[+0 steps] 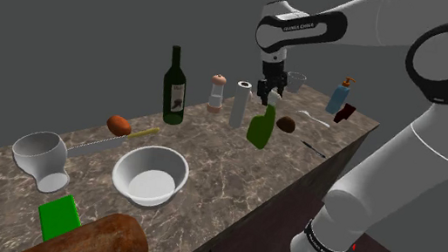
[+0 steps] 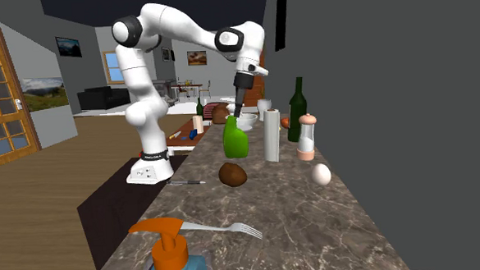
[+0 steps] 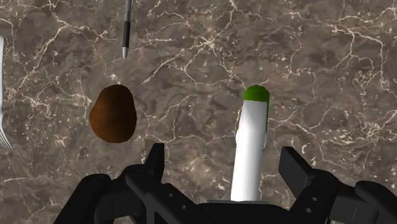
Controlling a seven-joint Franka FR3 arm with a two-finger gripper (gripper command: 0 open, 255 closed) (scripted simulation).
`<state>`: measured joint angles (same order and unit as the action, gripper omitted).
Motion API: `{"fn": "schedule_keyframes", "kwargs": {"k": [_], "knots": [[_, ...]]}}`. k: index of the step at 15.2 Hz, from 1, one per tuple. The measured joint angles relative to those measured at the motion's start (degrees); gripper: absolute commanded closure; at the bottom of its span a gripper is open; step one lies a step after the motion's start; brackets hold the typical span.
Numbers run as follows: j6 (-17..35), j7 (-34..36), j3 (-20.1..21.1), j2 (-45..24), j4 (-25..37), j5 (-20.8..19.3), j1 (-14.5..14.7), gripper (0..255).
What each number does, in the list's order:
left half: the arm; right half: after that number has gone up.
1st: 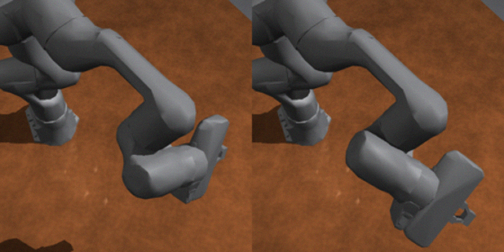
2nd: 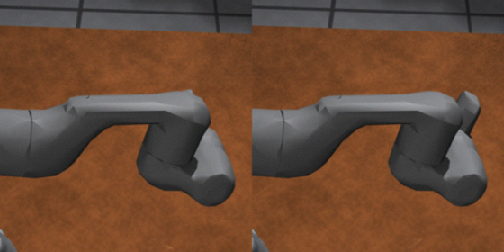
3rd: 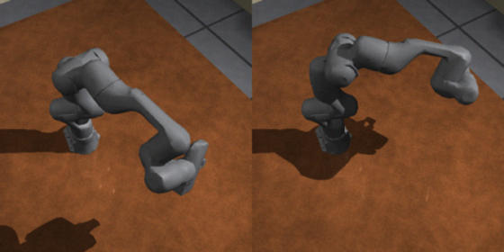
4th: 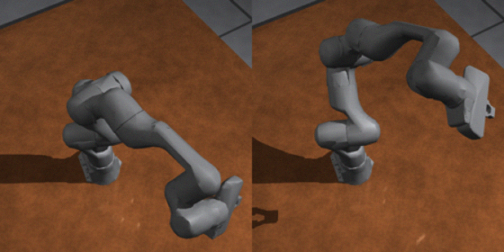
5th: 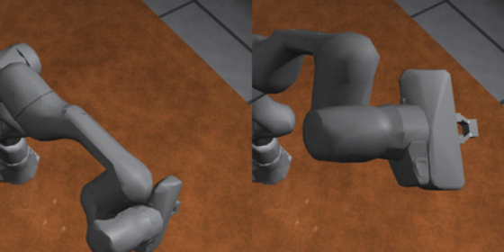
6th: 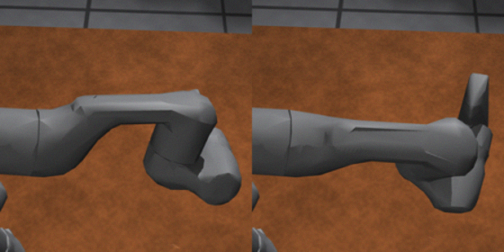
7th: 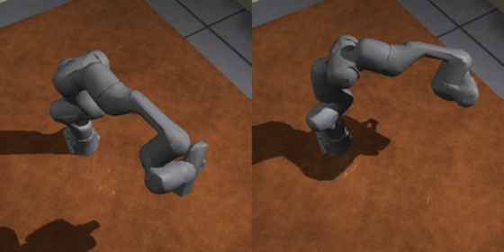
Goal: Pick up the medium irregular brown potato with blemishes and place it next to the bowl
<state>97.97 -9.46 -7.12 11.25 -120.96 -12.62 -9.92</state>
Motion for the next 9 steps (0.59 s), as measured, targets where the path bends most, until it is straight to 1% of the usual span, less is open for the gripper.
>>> {"fn": "schedule_keyframes", "kwargs": {"k": [3, 9], "knots": [[0.1, -1.0, -1.6, -6.4, 3.4, -1.0, -1.4, 0], [-1.2, -3.4, -4.8, -17.9, 10.5, -2.8, -4.5, 0]]}}
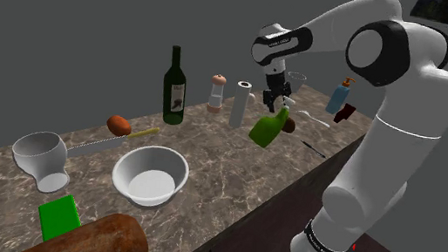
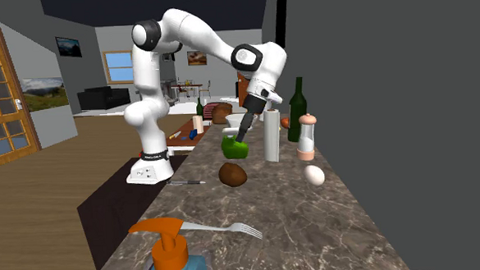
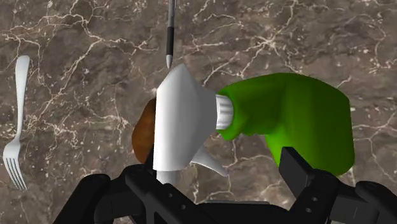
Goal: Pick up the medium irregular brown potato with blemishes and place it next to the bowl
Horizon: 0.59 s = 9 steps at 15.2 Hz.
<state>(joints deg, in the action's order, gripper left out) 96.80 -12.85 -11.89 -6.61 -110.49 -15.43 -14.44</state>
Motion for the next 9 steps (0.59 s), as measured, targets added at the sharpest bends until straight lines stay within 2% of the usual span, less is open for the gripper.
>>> {"fn": "schedule_keyframes", "kwargs": {"k": [6, 9], "knots": [[-1.9, -2.2, -2.6, -12.4, 8.4, -1.1, -3.2, 0], [-1.4, -2.5, -3.0, -14.5, 9.2, -1.3, -3.9, 0]]}}
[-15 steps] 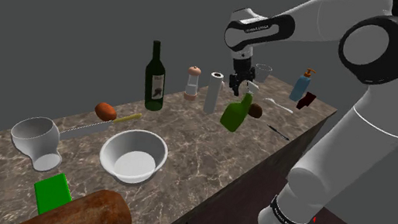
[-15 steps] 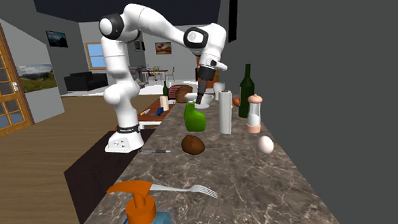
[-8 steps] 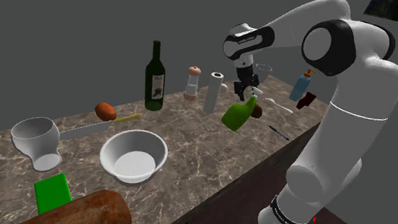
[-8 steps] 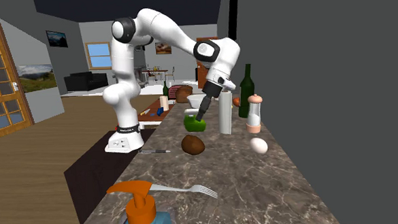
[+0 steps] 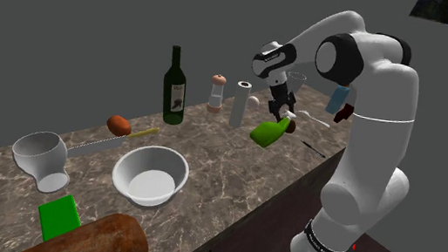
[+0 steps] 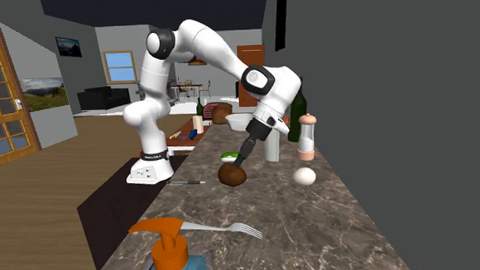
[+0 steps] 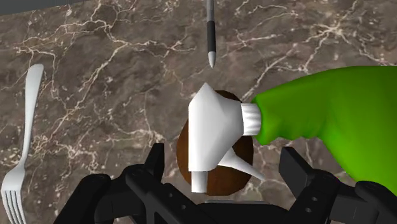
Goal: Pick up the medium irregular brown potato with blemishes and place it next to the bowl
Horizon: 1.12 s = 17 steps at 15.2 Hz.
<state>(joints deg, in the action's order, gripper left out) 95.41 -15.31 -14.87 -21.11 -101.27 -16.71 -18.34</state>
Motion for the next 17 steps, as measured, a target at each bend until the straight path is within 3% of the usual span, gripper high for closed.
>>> {"fn": "schedule_keyframes", "kwargs": {"k": [6, 12, 13, 17], "knots": [[4.1, 0.3, -0.4, 0.0, -4.1, -0.6, -0.7, 0], [4.7, 0.4, -0.5, 0.2, -4.8, -0.7, -0.8, 0], [4.7, 0.4, -0.5, 0.2, -4.8, -0.7, -0.8, 255], [4.7, 0.4, -0.5, 0.2, -4.8, -0.7, -0.7, 255]]}}
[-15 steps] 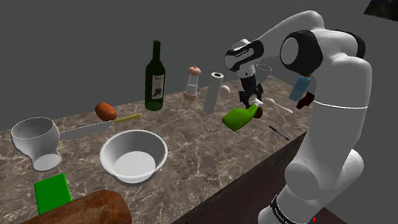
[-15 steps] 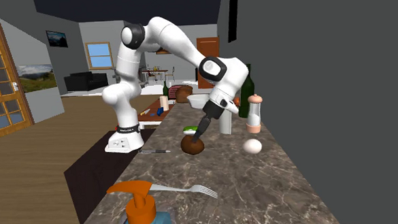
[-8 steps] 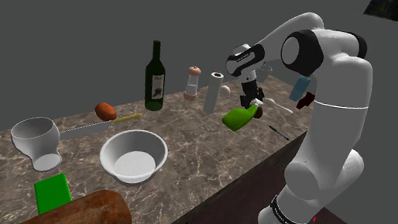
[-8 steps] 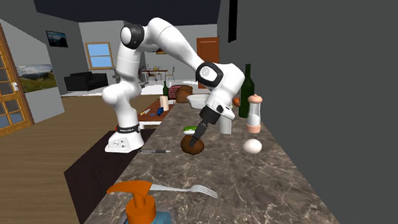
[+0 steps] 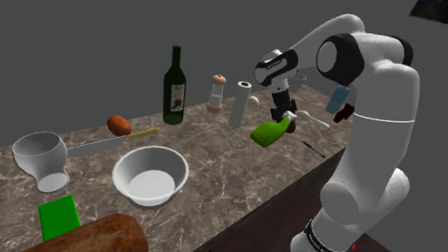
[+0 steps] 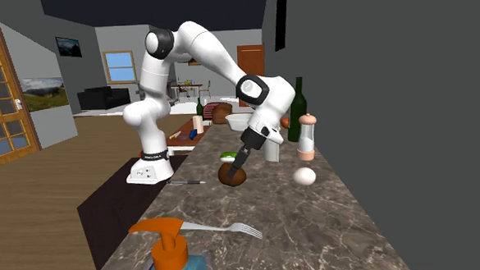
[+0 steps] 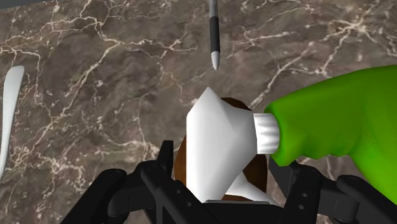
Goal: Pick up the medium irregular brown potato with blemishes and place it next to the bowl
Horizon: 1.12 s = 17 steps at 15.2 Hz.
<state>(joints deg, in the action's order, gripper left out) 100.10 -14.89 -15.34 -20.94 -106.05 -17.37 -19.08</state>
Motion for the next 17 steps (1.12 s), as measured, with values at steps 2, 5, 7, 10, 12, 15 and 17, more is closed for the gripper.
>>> {"fn": "schedule_keyframes", "kwargs": {"k": [2, 5, 7, 10, 12, 15, 17], "knots": [[0.0, 0.0, 0.0, 0.0, 0.0, 0.0, 0.0, 255], [0.0, 0.0, 0.0, 0.0, 0.0, 0.0, 0.0, 255], [-0.3, -0.1, 0.0, 0.2, 0.1, 0.0, 0.0, 255], [-1.7, -0.4, -0.1, 1.4, 0.4, -0.2, 0.1, 255], [-2.9, -0.7, -0.1, 1.9, 1.2, -0.3, 0.2, 255], [-4.9, -1.3, -0.2, 2.8, 2.3, -0.4, 0.3, 255], [-6.2, -1.6, -0.3, 3.5, 2.9, -0.5, 0.4, 255]]}}
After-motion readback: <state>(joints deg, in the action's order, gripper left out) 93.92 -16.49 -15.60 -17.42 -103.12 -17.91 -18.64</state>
